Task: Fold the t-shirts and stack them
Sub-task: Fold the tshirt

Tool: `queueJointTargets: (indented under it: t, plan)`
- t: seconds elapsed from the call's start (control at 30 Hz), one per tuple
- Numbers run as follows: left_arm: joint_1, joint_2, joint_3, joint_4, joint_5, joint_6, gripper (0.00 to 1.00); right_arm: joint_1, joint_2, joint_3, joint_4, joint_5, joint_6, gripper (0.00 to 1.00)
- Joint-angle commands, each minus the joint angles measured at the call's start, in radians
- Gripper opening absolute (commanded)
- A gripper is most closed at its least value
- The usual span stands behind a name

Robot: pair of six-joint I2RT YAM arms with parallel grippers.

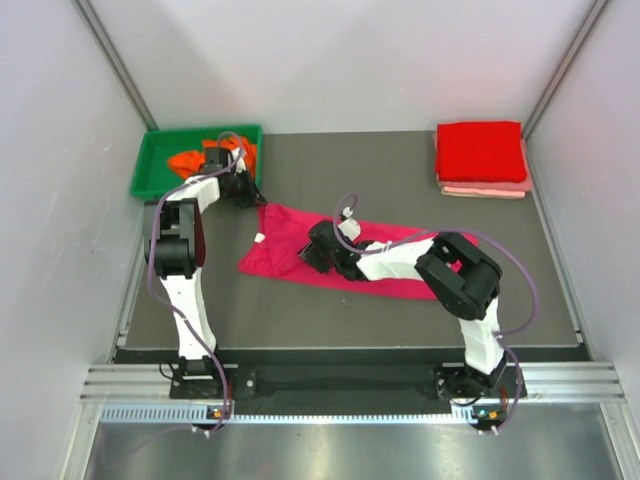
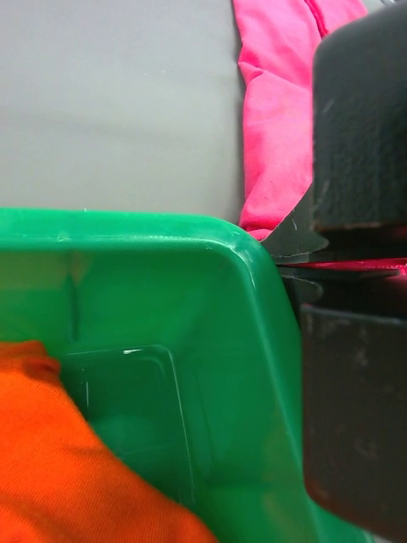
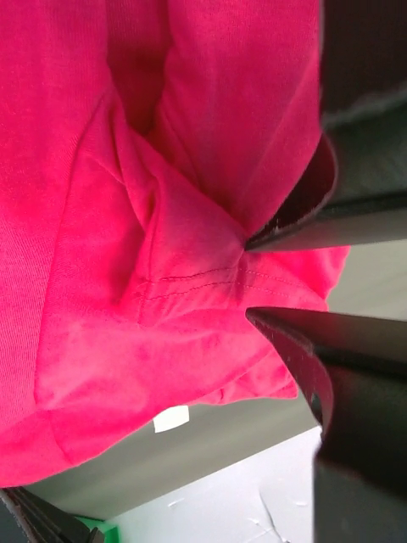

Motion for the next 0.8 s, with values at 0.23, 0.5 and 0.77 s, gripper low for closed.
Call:
queueJointTargets:
  t: [0.23,0.5,0.77]
  plan:
    - [-0.001,-0.013,0.059,-0.036,-0.046,0.051,0.01,0.031,-0.023,-0.002,0.039,0.081,-0.017,0.00]
    - [-0.004,-0.075,0.142,-0.101,-0.034,0.033,0.10,0.057,-0.157,0.004,-0.050,0.109,-0.081,0.19]
    - [-0.013,-0.171,0.156,-0.148,-0.017,0.060,0.17,-0.019,-0.234,-0.002,0.039,-0.119,-0.537,0.30]
